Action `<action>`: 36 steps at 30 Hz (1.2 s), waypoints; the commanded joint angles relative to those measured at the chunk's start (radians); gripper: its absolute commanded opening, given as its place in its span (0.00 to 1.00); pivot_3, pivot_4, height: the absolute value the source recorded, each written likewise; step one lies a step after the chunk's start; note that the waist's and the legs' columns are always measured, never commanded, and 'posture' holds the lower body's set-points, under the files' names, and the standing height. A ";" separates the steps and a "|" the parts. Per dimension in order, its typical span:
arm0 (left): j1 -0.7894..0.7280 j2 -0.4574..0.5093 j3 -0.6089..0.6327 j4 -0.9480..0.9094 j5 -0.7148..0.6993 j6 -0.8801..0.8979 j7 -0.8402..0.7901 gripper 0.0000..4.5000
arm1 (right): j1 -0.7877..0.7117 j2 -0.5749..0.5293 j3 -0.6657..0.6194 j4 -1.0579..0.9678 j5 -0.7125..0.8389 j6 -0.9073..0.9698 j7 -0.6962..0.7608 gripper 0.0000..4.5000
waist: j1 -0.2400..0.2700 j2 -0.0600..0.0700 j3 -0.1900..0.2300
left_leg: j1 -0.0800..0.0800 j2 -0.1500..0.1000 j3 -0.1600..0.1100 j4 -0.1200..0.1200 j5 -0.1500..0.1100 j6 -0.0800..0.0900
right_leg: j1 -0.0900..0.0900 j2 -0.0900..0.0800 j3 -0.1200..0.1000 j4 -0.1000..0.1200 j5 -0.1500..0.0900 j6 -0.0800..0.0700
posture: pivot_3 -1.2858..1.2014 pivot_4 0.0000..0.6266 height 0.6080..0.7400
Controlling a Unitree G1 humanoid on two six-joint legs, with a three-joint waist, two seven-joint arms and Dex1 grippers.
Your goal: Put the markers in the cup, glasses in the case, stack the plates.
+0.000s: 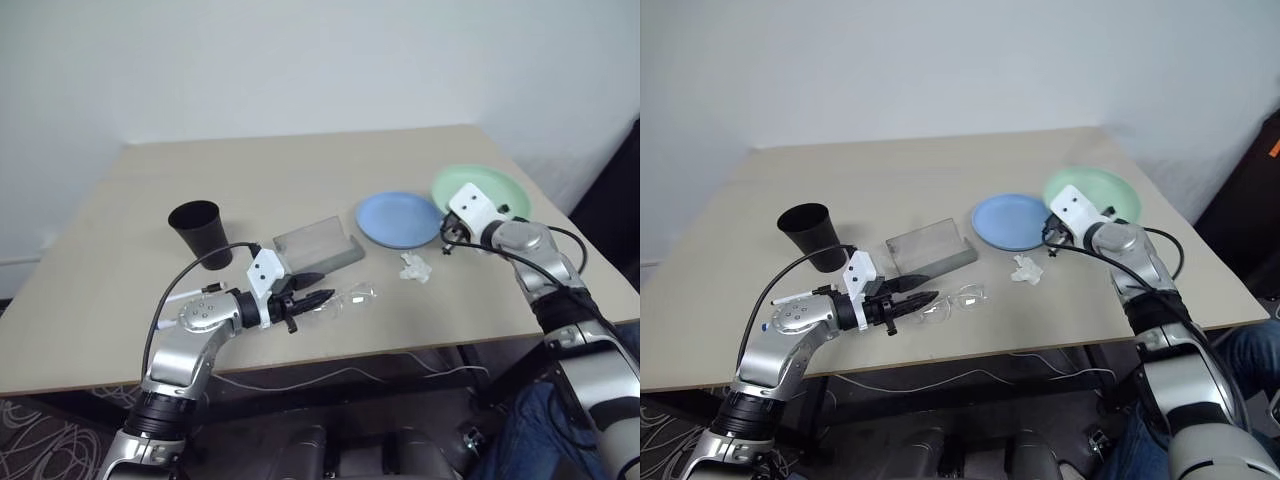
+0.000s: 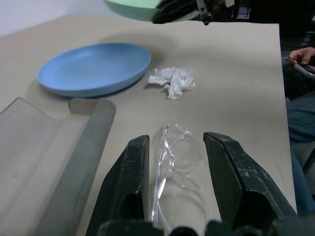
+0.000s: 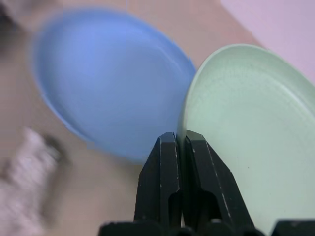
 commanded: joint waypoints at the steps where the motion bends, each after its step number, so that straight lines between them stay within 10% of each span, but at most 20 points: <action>1: -0.025 0.001 0.014 -0.007 -0.003 -0.021 -0.002 0.39 | -0.100 0.038 0.002 0.119 -0.008 -0.139 0.070 0.01 | 0.001 0.000 0.000 | 0.000 0.002 0.001 0.002 0.002 0.003 | 0.000 0.002 -0.004 -0.001 0.000 0.000 | 0.52 0.00 0.86; 6: -0.025 0.002 0.017 -0.008 -0.003 -0.023 0.000 0.39 | -0.188 0.099 0.009 0.302 -0.029 -0.252 0.134 0.01 | 0.008 0.000 0.000 | 0.000 0.008 0.000 0.002 0.003 0.005 | 0.006 0.009 -0.005 -0.016 0.003 0.002 | 0.52 0.00 0.86; 18: 0.007 0.011 0.026 -0.044 -0.008 -0.017 0.017 0.39 | -0.242 0.128 -0.040 0.423 -0.025 -0.326 0.175 0.83 | 0.006 0.000 0.000 | 0.000 0.011 0.009 -0.005 0.003 0.005 | 0.000 0.014 0.012 -0.017 0.007 -0.003 | 0.52 0.00 0.86; 36: -0.051 0.001 0.010 0.012 -0.001 -0.031 -0.001 0.39 | 0.035 -0.017 -0.072 -0.053 0.066 0.305 0.460 0.83 | 0.006 -0.002 -0.001 | -0.001 0.014 0.013 -0.005 0.003 0.005 | -0.007 0.014 0.015 -0.016 0.011 -0.008 | 0.52 0.00 0.86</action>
